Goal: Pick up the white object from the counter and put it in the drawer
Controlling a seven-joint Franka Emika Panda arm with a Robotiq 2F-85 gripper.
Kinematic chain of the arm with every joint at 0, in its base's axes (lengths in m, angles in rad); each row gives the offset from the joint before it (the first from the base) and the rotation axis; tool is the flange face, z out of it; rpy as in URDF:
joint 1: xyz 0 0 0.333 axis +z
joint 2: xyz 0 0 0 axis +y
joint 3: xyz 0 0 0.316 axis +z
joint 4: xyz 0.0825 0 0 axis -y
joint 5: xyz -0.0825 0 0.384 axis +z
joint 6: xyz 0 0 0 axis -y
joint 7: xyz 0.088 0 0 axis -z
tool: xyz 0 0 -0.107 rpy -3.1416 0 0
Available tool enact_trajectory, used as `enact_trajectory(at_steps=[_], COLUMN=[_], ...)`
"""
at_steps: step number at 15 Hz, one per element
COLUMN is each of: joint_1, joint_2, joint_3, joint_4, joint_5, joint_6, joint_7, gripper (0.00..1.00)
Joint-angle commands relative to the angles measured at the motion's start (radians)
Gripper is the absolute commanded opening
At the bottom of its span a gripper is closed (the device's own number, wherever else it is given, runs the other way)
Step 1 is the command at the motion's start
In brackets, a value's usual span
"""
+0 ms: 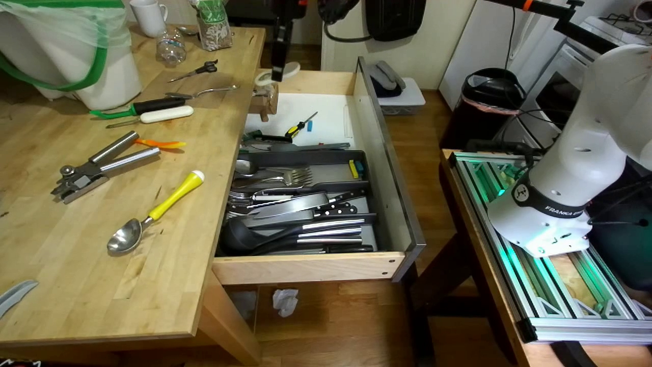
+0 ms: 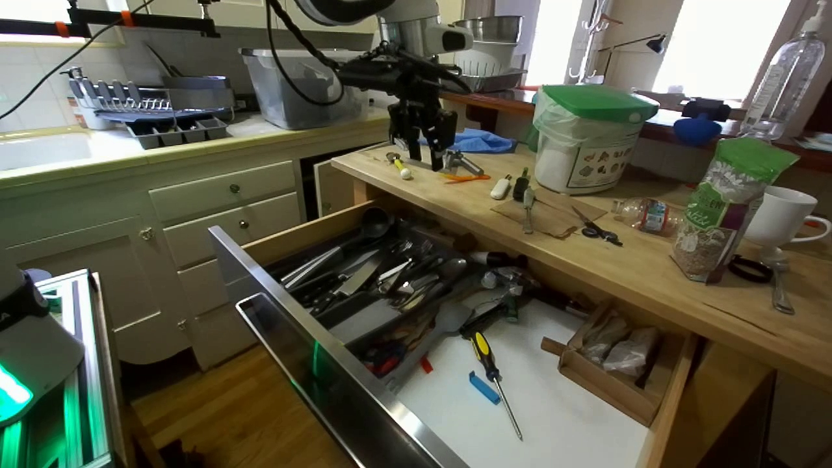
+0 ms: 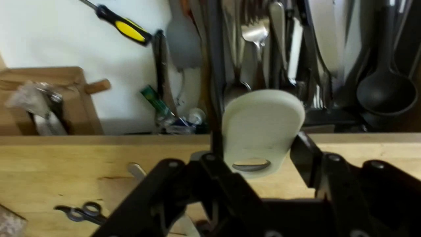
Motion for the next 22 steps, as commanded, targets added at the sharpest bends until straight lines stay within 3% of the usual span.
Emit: enact_trajectory(at_steps=[1, 6, 9, 12, 15, 16, 17, 18, 22], joint_1=[-0.007, -0.062, -0.085, -0.124, -0.131, -0.105, -0.129, -0.129, -0.129], joint_2=[-0.104, -0.061, 0.032, 0.159, 0.289, 0.340, 0.242, 0.270, 0.260], joint_3=[-0.101, -0.212, -0.236, -0.208, -0.225, -0.277, -0.229, -0.236, -0.229], joint_4=[-0.130, -0.238, -0.294, -0.300, -0.253, -0.223, -0.289, -0.278, -0.277], joint_5=[-0.167, -0.232, -0.105, 0.033, 0.057, 0.006, 0.003, -0.002, -0.001], joint_6=[0.008, 0.221, 0.483, 0.658, 0.737, 0.753, 0.713, 0.722, 0.722], joint_7=[0.084, 0.242, 0.134, 0.108, 0.177, 0.248, 0.193, 0.202, 0.201], gripper=[0.29, 0.29, 0.29, 0.29, 0.29, 0.29, 0.29, 0.54, 0.54])
